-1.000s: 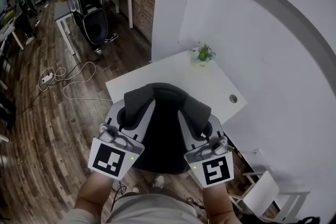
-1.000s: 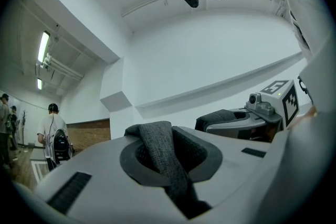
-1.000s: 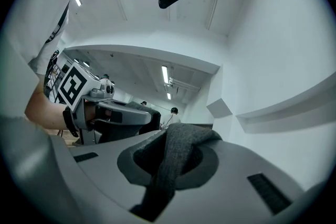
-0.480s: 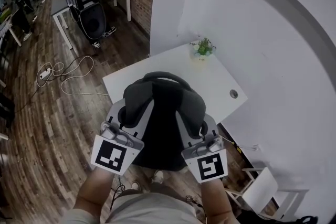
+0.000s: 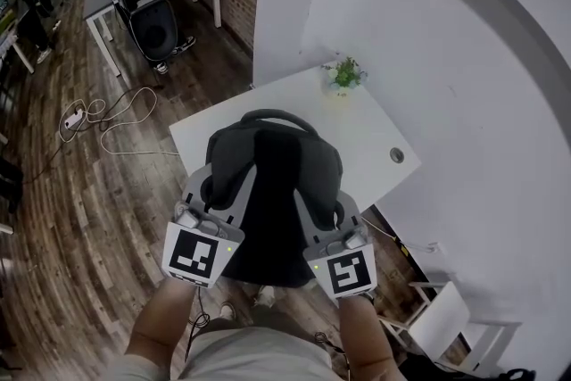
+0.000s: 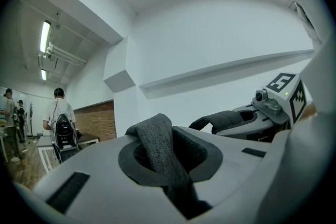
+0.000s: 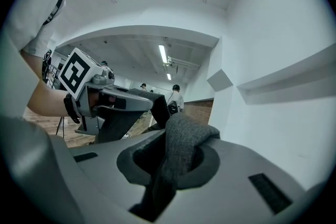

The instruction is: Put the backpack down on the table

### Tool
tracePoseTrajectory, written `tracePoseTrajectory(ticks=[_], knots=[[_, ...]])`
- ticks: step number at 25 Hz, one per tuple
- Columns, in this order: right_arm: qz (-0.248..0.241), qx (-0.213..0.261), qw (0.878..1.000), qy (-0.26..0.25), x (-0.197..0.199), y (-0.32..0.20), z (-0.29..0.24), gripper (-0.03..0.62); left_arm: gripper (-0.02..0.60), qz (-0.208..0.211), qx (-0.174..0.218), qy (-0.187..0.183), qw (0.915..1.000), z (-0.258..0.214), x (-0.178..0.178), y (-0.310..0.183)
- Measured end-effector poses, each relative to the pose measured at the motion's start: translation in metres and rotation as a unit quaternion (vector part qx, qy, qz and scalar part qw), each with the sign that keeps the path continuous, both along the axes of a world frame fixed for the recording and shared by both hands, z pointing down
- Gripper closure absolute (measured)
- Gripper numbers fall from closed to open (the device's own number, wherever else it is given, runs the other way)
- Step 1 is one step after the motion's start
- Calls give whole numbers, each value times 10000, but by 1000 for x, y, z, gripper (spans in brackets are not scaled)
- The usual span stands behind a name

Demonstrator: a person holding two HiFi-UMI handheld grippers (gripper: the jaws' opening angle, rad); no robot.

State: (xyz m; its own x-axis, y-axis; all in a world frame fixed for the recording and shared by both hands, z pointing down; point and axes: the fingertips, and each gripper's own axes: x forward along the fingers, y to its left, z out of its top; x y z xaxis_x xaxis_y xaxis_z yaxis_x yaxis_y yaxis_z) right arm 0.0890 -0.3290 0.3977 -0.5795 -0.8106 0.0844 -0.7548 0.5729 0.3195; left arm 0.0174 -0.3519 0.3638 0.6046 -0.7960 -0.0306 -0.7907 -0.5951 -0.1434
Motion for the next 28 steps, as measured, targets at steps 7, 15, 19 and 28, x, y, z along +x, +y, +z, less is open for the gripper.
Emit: tracePoseTrajectory(ticks=[7,15,19,28], knots=[[-16,-235,9997,-1,9,-11,17,539,531,-90,-120,-33,9999,15,6,-10],[32,-905,9958,-96,13,-25,47,537,509,-178,-438,-425,9980,54,1,-25],[86,-1101,9936,-228,20,-30,56,530,503,-207,-478,-471,9975,63,3,-30],[331,-1329,9900,-343,38,-40,73,418,443,-230,-778,-485,9955,89,2,-42]])
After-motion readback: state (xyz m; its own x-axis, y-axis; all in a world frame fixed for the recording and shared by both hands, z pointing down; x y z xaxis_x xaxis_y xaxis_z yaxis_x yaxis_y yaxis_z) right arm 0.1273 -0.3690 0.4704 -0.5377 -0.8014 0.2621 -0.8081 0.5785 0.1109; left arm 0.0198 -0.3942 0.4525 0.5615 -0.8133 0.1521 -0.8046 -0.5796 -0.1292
